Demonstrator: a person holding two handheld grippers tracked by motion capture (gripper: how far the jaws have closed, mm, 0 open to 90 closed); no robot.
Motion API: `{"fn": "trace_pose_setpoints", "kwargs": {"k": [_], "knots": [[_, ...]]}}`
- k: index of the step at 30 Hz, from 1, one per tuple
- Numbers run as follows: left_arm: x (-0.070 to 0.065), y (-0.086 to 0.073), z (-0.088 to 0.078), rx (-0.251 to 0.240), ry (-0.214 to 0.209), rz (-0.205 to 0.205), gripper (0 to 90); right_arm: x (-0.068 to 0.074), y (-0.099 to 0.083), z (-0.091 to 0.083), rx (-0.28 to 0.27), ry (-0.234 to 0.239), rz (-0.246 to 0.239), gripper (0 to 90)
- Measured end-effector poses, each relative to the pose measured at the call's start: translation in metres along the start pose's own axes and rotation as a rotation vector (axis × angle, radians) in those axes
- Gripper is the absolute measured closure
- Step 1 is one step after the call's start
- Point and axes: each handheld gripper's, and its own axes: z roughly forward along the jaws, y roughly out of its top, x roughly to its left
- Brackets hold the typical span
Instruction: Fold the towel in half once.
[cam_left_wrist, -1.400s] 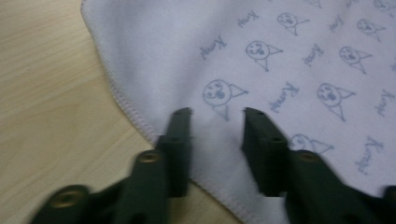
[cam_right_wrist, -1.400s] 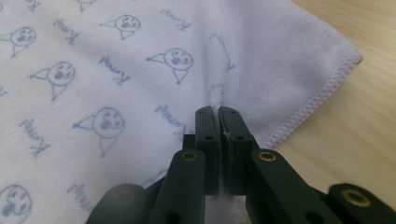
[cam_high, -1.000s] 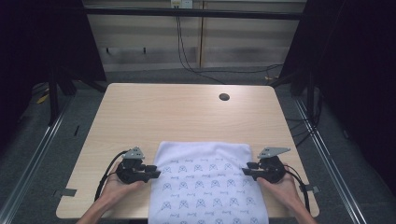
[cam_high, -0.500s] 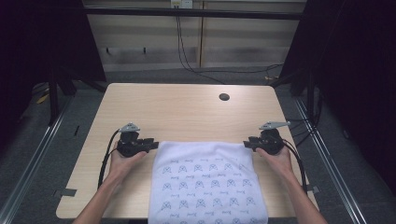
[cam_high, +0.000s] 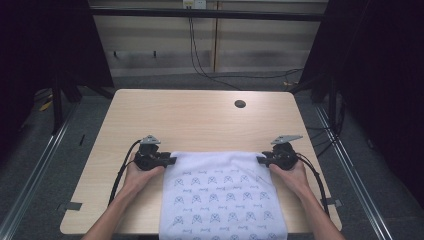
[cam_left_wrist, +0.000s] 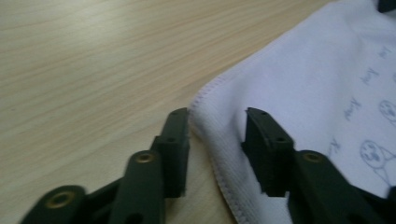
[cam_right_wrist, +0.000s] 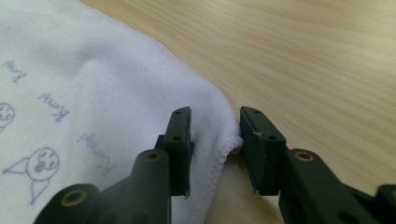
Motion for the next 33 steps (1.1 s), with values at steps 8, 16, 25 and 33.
{"fn": "trace_pose_setpoints", "kwargs": {"k": [8,16,25,33], "knots": [[-0.004,-0.004,-0.007,0.004,-0.045,-0.003,86.4,-0.003,0.001,-0.002,-0.032,0.058,0.036,85.9],[-0.008,0.012,-0.038,-0.148,-0.063,-0.018,86.7,-0.003,0.021,-0.033,-0.162,0.087,0.038,86.3],[0.002,0.068,-0.056,-0.272,-0.003,-0.003,86.8,-0.015,0.067,-0.052,-0.247,0.060,0.033,86.4],[0.013,0.119,-0.079,-0.366,0.046,-0.006,86.9,-0.027,0.113,-0.071,-0.336,0.026,0.039,86.5]]}}
